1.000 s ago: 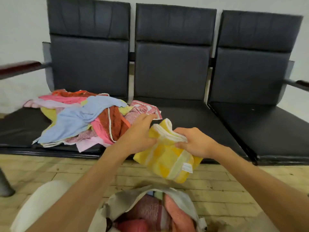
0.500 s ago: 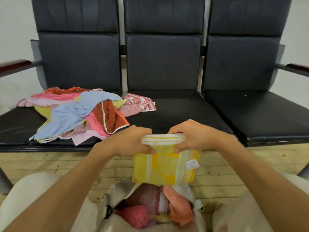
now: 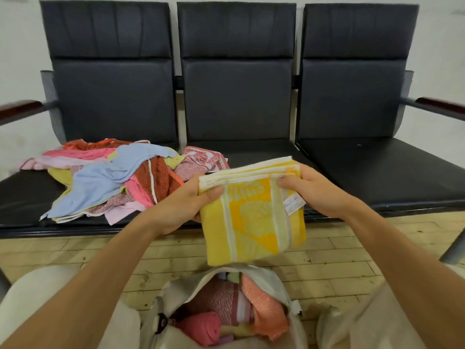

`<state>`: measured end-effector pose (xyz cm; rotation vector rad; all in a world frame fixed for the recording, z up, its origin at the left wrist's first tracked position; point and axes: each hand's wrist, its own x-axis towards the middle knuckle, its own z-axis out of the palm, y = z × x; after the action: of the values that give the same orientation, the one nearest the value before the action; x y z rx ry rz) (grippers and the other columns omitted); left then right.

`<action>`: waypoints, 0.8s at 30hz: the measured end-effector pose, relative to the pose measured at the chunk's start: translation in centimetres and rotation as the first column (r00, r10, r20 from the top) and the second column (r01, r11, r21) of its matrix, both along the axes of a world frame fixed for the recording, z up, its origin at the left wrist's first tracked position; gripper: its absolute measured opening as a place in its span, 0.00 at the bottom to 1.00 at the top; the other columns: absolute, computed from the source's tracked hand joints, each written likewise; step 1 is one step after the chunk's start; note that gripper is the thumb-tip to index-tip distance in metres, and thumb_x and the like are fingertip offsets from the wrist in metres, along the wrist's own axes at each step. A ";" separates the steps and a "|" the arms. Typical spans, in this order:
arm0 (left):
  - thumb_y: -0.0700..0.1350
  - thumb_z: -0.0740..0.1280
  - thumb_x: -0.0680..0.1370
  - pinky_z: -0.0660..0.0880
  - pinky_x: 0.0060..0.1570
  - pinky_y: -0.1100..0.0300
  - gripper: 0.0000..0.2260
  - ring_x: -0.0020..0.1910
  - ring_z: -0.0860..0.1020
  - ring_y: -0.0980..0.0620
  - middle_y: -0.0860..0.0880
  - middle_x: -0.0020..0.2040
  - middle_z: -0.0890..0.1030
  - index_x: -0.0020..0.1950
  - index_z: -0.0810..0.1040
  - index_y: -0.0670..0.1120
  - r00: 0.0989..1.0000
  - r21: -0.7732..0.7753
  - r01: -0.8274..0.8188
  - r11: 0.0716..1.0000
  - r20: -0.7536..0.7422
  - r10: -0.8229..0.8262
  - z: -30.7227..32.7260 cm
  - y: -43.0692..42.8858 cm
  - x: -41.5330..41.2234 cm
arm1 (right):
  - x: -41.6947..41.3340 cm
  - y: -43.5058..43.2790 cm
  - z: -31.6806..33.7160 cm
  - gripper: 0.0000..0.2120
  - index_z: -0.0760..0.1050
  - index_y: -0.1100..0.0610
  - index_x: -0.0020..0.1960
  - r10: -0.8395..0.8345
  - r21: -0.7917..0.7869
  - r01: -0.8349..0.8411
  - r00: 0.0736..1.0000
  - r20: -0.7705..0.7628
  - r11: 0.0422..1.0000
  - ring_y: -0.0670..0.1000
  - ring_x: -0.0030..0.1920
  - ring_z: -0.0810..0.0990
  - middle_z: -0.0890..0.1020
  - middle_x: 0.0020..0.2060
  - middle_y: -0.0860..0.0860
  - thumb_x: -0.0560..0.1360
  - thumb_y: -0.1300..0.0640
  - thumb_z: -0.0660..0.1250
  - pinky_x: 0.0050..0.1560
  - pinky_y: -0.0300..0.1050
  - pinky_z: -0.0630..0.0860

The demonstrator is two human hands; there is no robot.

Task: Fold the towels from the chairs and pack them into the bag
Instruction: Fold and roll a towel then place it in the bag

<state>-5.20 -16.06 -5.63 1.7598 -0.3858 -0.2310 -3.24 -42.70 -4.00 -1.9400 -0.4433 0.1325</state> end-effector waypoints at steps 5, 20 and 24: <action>0.54 0.66 0.76 0.80 0.50 0.43 0.16 0.52 0.82 0.50 0.49 0.54 0.82 0.62 0.72 0.53 0.996 0.056 -0.072 0.996 0.051 0.069 0.3 1.3 0.2 | 0.5 0.3 -0.6 0.15 0.71 0.55 0.67 0.051 -0.028 -0.052 0.997 -0.058 0.998 0.51 0.60 0.80 0.80 0.60 0.53 0.80 0.57 0.63 0.61 0.52 0.77; 0.43 0.68 0.69 0.80 0.36 0.64 0.12 0.45 0.84 0.53 0.48 0.51 0.85 0.48 0.86 0.53 0.990 -0.331 0.090 0.939 -0.076 -0.121 1.9 0.8 -0.5 | -0.6 -0.3 0.7 0.10 0.80 0.57 0.46 0.030 0.400 0.047 0.983 -0.182 0.915 0.50 0.40 0.83 0.84 0.38 0.52 0.76 0.69 0.63 0.41 0.44 0.82; 0.30 0.59 0.76 0.80 0.34 0.64 0.18 0.41 0.84 0.51 0.44 0.48 0.85 0.45 0.86 0.45 0.979 -0.372 0.047 0.927 -0.166 -0.116 1.7 0.9 -0.4 | -0.5 0.0 0.4 0.11 0.80 0.58 0.40 0.029 0.437 0.091 0.965 -0.262 0.895 0.52 0.39 0.81 0.81 0.36 0.53 0.74 0.68 0.62 0.43 0.47 0.79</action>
<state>-5.57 -15.15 -3.93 1.3426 -0.3424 -0.3564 -3.71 -42.74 -3.58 -1.4487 -0.2373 0.2423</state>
